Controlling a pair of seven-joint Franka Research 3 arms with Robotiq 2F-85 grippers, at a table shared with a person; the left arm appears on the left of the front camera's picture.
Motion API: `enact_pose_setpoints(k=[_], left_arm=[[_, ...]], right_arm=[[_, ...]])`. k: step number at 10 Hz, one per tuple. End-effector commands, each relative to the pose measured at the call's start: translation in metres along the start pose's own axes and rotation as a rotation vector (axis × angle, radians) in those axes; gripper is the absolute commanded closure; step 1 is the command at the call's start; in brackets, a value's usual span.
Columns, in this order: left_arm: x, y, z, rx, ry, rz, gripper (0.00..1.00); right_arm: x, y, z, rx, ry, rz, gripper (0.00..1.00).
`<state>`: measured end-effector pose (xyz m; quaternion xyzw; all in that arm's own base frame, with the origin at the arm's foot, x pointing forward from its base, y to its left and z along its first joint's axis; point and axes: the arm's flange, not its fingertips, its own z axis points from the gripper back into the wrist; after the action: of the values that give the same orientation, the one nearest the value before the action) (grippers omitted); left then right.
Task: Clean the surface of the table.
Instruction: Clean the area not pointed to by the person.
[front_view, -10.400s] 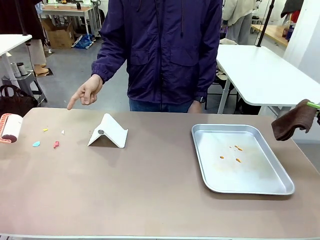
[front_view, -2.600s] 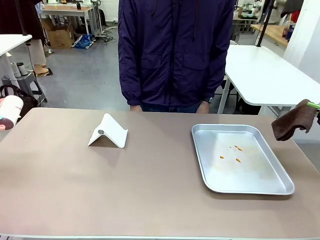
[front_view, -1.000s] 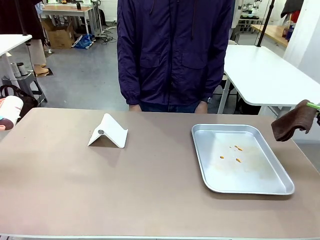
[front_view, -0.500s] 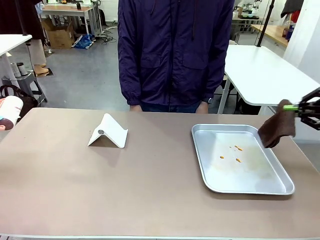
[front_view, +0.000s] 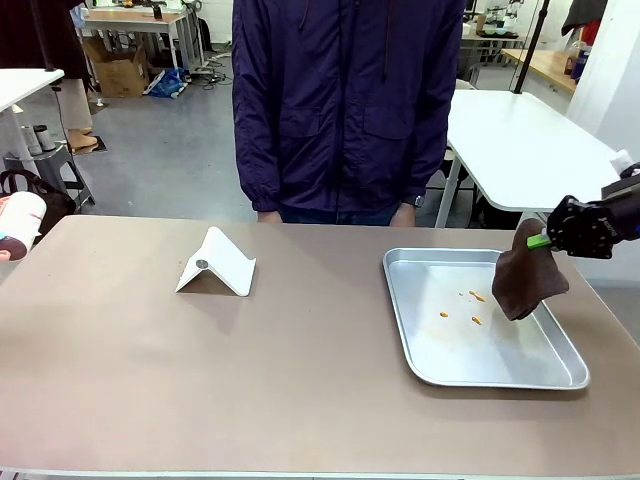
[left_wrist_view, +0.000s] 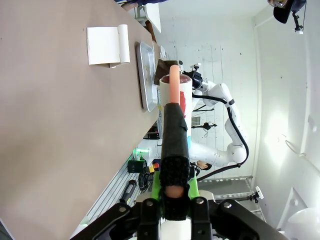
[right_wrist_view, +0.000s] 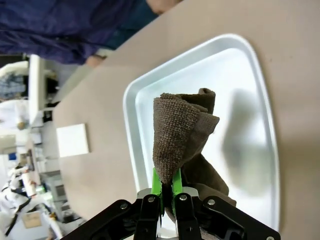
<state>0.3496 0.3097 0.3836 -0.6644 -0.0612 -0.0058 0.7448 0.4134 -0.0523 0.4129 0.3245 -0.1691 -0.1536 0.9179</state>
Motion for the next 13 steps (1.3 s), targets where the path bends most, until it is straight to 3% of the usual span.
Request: enact_pose_setpoints(k=[1,4,9,13], left_arm=[[-0.001,-0.006,0.000,-0.010,-0.008,-0.002,0.78],[-0.001,-0.006,0.000,-0.010,-0.008,-0.002,0.78],[-0.001,-0.006,0.000,-0.010,-0.008,-0.002,0.78],[-0.001,-0.006,0.000,-0.010,-0.008,-0.002,0.78]], right_arm=[[0.017,-0.006,-0.010,-0.056,-0.027,0.009,0.92],[0.026,-0.011,-0.035,-0.123,-0.007,0.034,0.92],[0.018,-0.020,-0.105,-0.001,0.105,-0.031,0.92],[-0.009,-0.017,-0.150,0.025,0.240,-0.053,0.92]])
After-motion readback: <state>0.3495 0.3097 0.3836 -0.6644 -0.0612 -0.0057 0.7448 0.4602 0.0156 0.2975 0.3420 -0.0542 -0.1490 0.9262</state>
